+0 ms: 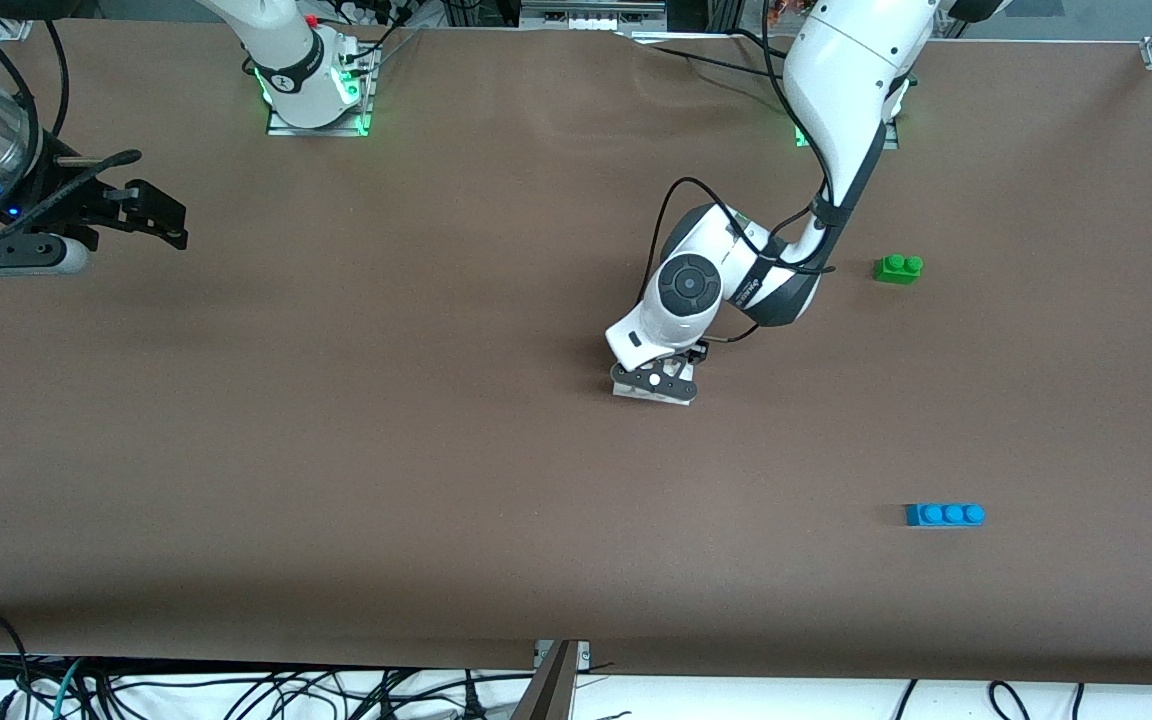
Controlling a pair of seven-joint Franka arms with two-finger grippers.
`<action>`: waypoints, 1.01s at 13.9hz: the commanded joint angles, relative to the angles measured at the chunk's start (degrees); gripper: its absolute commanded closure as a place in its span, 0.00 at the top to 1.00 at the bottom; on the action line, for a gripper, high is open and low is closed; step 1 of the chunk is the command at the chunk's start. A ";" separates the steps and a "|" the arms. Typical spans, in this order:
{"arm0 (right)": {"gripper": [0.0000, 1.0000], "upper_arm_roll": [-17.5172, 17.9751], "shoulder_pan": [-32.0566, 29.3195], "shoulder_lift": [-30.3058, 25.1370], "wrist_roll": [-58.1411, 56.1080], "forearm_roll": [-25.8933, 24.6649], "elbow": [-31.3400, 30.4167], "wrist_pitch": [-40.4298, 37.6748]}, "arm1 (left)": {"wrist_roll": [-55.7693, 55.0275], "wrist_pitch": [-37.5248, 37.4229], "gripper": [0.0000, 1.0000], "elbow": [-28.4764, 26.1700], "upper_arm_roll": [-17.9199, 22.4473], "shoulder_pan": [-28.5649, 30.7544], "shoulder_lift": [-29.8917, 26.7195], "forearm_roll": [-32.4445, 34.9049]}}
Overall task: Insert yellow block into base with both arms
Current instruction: 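Press the yellow block down onto the base plate studs with the left gripper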
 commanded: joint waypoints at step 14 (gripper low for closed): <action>1.00 0.16 -0.56 0.14 -1.14 0.45 0.66 0.55 | -4.05 2.66 0.24 -1.32 1.13 -0.66 0.47 0.62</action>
